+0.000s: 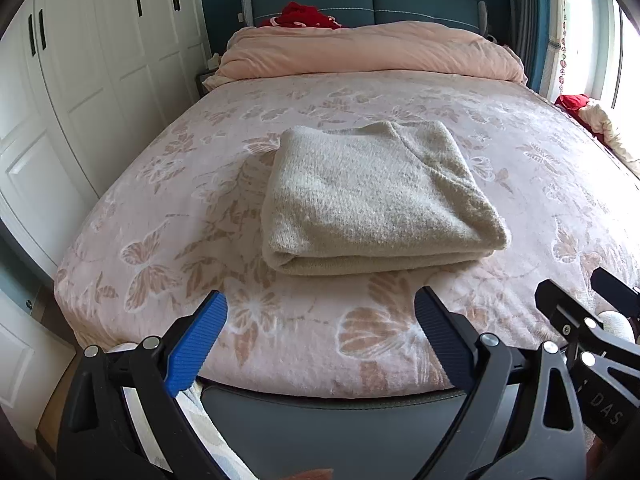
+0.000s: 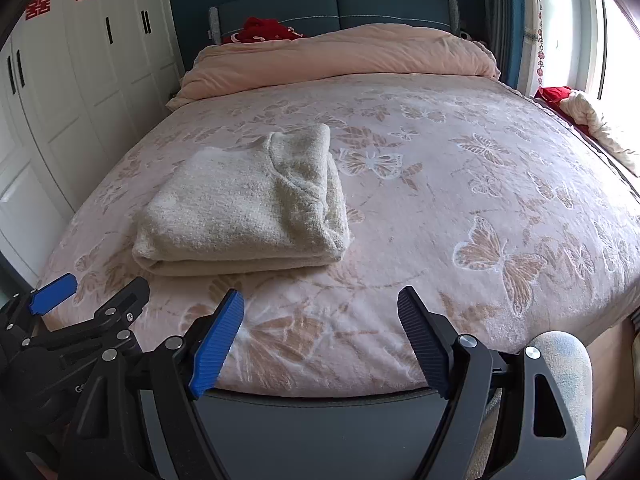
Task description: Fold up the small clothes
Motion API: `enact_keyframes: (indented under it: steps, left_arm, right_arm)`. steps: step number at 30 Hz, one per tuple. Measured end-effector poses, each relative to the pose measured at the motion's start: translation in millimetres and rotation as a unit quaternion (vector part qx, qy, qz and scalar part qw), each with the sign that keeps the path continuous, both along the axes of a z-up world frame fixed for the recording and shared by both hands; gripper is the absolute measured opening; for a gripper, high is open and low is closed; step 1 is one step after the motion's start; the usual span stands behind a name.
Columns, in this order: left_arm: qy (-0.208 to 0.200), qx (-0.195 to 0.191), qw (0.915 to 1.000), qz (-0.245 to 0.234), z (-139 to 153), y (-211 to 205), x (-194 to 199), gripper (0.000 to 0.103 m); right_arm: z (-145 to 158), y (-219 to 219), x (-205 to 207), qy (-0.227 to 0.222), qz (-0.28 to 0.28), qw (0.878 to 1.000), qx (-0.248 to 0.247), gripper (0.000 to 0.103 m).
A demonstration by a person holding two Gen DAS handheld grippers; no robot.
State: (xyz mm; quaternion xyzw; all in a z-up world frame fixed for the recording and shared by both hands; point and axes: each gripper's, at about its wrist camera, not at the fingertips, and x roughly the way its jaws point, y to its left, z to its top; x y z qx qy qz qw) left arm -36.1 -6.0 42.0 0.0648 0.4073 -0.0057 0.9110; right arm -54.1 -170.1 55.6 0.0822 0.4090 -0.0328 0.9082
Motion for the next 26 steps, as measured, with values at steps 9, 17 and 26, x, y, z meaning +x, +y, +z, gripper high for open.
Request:
enact_keyframes:
  steps: [9, 17, 26]
  left_arm:
    - [0.002, 0.001, 1.0, -0.002, -2.2, -0.7, 0.3, 0.092]
    - [0.0, -0.003, 1.0, 0.001, -4.8, 0.3, -0.3, 0.092]
    - [-0.004, -0.002, 1.0, 0.001, -4.5, 0.2, -0.2, 0.092]
  right_arm:
    - [-1.1, 2.3, 0.1, 0.003, -0.002, 1.0, 0.0, 0.078]
    - [-1.3, 0.9, -0.1, 0.002, -0.001, 1.0, 0.0, 0.081]
    - [-1.9, 2.8, -1.6, 0.0, -0.009, 1.0, 0.002, 0.082]
